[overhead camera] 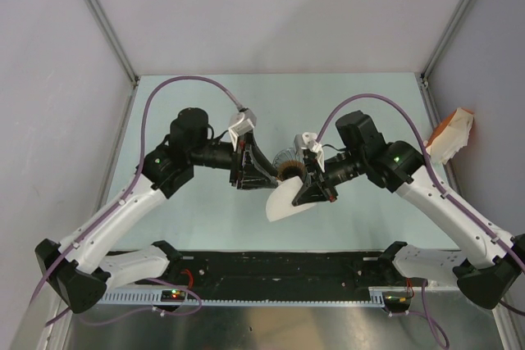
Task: Place the coffee filter in the dripper
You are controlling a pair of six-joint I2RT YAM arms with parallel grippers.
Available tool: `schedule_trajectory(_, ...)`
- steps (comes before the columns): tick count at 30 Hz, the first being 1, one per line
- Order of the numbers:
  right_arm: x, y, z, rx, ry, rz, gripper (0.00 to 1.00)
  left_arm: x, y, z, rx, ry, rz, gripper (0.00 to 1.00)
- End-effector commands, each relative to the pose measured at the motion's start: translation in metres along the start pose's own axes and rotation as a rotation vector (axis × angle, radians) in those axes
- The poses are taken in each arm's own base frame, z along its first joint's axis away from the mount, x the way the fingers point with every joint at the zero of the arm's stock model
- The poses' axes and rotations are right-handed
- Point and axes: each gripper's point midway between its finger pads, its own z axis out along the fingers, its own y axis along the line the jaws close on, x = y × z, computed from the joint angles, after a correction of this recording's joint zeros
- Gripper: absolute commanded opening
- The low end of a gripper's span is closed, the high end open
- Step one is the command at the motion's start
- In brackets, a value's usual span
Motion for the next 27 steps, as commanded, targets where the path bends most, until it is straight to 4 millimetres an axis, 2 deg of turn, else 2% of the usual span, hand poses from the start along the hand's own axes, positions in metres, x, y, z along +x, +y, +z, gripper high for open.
schedule_trajectory(1,-0.009,0.000,0.002,-0.012,-0.022,-0.021,0.00,-0.008,-0.006,0.001,0.017,-0.008,0.056,0.49)
schedule_trajectory(9,-0.007,-0.003,0.002,0.000,-0.015,-0.007,0.00,-0.010,-0.013,0.001,0.042,-0.007,0.065,0.51)
schedule_trajectory(27,-0.014,-0.004,0.002,0.001,-0.030,0.008,0.00,-0.004,-0.001,0.008,0.000,0.012,0.054,0.50)
